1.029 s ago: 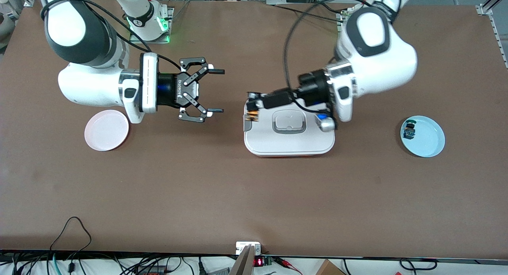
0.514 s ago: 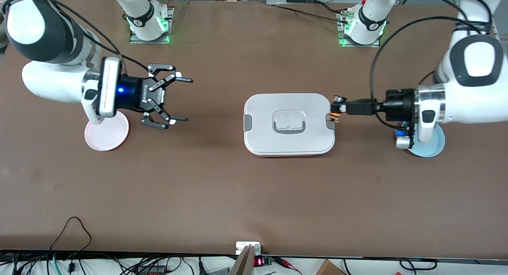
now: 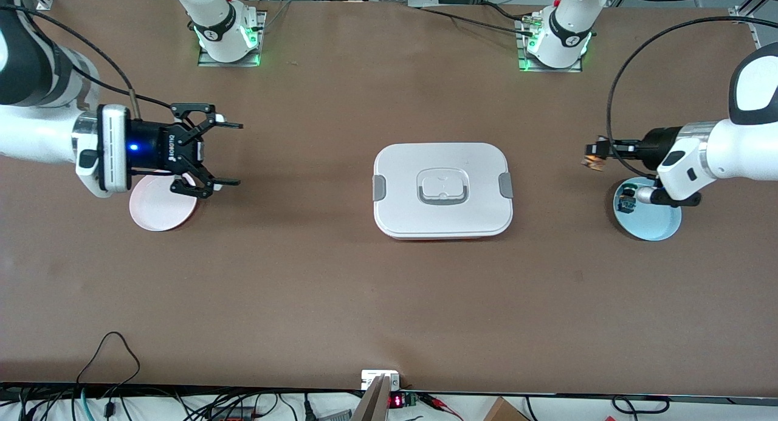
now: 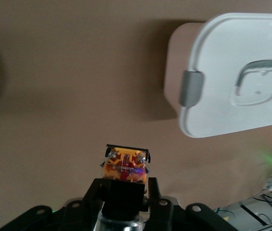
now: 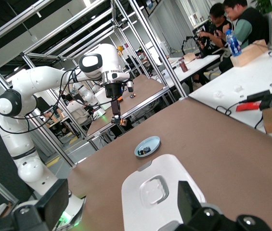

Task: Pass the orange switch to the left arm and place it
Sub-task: 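Carry the switch to the blue plate while the right gripper withdraws, then lower the switch onto the light blue plate and open the left gripper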

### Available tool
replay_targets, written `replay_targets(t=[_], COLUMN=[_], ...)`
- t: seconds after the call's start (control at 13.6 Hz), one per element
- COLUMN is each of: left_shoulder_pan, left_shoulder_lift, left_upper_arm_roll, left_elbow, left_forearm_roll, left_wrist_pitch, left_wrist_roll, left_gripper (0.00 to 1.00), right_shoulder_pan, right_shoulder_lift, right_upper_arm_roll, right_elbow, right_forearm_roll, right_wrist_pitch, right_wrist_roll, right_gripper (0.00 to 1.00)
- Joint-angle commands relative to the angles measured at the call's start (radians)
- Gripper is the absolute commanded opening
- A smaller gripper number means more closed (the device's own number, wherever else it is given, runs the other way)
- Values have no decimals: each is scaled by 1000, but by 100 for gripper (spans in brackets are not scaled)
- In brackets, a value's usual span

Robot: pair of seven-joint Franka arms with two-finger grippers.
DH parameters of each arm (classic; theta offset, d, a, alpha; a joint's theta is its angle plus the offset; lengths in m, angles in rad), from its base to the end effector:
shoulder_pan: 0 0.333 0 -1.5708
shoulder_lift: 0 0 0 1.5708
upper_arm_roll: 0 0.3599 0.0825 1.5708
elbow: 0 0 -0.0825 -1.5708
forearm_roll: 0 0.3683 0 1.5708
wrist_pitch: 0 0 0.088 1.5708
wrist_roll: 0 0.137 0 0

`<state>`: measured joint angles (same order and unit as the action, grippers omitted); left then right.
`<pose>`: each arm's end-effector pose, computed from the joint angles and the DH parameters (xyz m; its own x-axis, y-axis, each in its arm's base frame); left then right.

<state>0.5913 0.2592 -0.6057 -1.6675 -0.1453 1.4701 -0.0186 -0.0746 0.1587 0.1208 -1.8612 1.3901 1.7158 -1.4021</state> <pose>0.5594 0.0005 0.4750 0.9157 -0.0536 -0.3982 0.0627 -0.9599 0.2734 0.5866 0.1435 0.5264 0.5649 0.1633 0.8088 0.8251 -0.1231 -0.5514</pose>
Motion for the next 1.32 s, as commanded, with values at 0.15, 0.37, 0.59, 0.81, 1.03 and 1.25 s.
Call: replay_targets(t=[0.15,0.37,0.59,0.81,1.03,1.25], left_shoulder_pan=[122,185,223,257,263,275], left_shoulder_lift=[-34,44,167,250,339,394], left_upper_arm_roll=[-13,-8,-6,-6,-6,-5], left_elbow=[-200,-264,-258,-247,-200,-176], left_forearm_roll=[319,465,642,719,789,829], left_wrist_pitch=[158,337,474,558,585,599], left_wrist_roll=[111,112,117,117,117,117], left_gripper=[0,0,0,0,0,1], right_shoulder_pan=[-1,2,5,32,36,36], right_shoulder_lift=[-30,-27,-19,-22,-21,-25], right_upper_arm_roll=[-1,-4,-15,-16,-64,-111], right_elbow=[37,50,79,119,119,134], right_forearm_roll=[-175,-210,-311,-527,-640,-758], right_wrist_pitch=[-15,-21,-28,-76,-154,-223], right_wrist_roll=[366,495,670,860,1007,1092], right_gripper=[100,100,100,100,100,100])
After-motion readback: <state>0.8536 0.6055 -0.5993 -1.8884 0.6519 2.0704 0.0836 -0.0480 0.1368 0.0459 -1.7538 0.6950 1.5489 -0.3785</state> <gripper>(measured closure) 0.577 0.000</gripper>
